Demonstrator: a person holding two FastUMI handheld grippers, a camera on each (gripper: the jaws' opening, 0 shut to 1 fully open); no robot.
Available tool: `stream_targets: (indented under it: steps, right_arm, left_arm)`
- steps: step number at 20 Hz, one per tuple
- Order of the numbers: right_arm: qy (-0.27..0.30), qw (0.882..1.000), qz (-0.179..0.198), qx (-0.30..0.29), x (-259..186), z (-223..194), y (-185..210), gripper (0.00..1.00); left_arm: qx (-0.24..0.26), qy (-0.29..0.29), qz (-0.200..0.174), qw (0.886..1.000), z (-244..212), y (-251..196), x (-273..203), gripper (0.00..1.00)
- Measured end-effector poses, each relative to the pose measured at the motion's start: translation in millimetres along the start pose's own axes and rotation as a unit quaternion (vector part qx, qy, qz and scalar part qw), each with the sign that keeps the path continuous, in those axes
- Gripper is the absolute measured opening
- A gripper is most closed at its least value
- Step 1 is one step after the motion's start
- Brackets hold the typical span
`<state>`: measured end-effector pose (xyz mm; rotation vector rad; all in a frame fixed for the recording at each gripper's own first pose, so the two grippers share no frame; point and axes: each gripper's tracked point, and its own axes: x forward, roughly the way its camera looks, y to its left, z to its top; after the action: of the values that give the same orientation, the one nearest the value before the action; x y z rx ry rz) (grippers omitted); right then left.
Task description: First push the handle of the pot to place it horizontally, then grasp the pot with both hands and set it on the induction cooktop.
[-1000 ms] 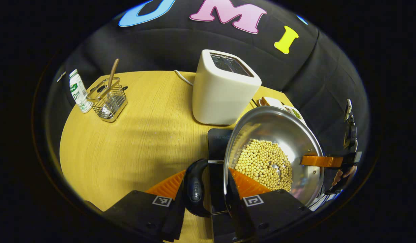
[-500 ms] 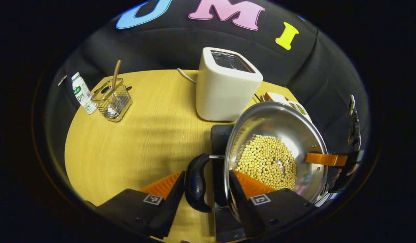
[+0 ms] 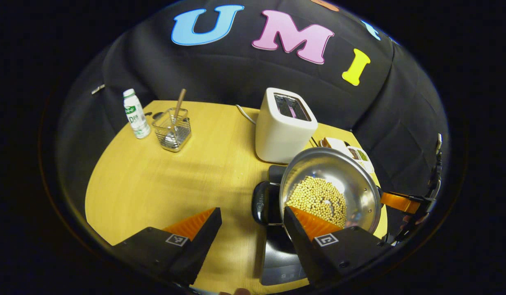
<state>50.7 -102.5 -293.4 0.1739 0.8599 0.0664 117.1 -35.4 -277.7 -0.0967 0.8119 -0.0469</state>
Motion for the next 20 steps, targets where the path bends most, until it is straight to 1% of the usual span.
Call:
stream_targets:
  steps: [3,5,6,7,8,10,12,14,15,16,18,19,20]
  right_arm:
    - [-0.08,0.996,-0.022,-0.035,-44,31,8,0.99]
    - [-0.137,0.989,-0.037,-0.049,-79,54,17,0.99]
    - [-0.168,0.983,-0.049,-0.054,-95,66,20,0.99]
    - [-0.199,0.976,-0.063,-0.06,-111,88,24,0.99]
    - [-0.227,0.969,-0.074,-0.061,-129,96,27,0.99]
    - [-0.274,0.956,-0.084,-0.058,-163,108,41,0.99]
    - [-0.316,0.942,-0.09,-0.058,-199,112,58,0.99]
    - [-0.355,0.928,-0.093,-0.066,-233,109,75,0.98]
    - [-0.368,0.923,-0.093,-0.071,-248,104,84,0.98]
    - [-0.375,0.92,-0.09,-0.075,-261,97,93,0.98]
    - [-0.383,0.917,-0.08,-0.074,-283,81,109,0.98]
    - [-0.391,0.914,-0.074,-0.077,-295,75,117,0.98]
    - [-0.403,0.909,-0.071,-0.081,-305,72,122,0.98]
  left_arm:
    - [0.03,-0.064,0.023,0.997,21,11,-43,0.96]
    - [0.032,-0.115,0.018,0.993,37,9,-78,0.96]
    - [0.034,-0.134,0.013,0.99,42,7,-94,0.96]
    - [0.042,-0.153,0.011,0.987,41,6,-106,0.95]
    - [0.055,-0.173,0.014,0.983,44,8,-120,0.95]
    - [0.076,-0.214,0.019,0.974,52,9,-152,0.95]
    - [0.079,-0.26,0.012,0.962,56,2,-190,0.95]
    - [0.077,-0.309,0.006,0.948,58,-1,-231,0.95]
    - [0.077,-0.328,0.006,0.942,58,2,-246,0.95]
    - [0.077,-0.344,0.009,0.936,58,4,-263,0.95]
    - [0.075,-0.365,0.014,0.928,51,9,-290,0.95]
    - [0.077,-0.374,0.019,0.924,47,11,-302,0.95]
    - [0.084,-0.383,0.024,0.92,44,14,-311,0.98]
